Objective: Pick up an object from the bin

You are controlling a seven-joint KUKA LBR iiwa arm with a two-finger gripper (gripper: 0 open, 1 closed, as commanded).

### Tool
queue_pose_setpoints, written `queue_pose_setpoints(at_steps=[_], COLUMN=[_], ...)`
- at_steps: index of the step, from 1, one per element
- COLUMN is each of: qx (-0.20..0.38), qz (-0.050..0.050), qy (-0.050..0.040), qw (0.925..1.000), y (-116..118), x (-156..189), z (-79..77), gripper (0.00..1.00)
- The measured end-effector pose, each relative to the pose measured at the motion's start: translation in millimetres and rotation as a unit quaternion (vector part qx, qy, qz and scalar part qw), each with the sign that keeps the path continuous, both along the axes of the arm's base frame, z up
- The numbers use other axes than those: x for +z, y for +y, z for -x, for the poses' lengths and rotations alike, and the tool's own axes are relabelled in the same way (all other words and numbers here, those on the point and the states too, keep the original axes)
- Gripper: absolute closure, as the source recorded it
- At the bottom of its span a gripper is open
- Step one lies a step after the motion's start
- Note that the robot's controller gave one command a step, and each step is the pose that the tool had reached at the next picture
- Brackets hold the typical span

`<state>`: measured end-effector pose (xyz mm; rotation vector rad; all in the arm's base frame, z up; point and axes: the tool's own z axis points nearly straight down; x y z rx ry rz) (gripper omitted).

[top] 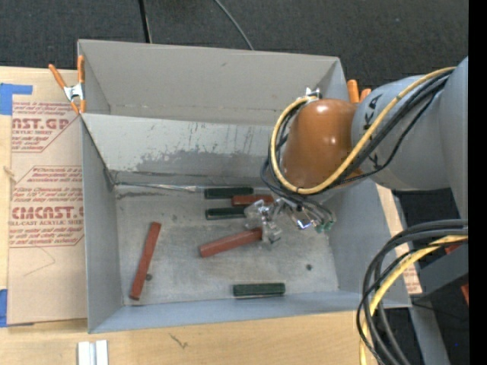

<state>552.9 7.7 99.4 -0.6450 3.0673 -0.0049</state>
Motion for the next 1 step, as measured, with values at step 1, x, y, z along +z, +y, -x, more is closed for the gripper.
queue_pose_setpoints(at_steps=[1], qx=[0.004], qz=[-0.002], qy=[0.0037], qw=[1.0000], y=[20.1], x=[-24.3], z=[-9.1], gripper=[1.00])
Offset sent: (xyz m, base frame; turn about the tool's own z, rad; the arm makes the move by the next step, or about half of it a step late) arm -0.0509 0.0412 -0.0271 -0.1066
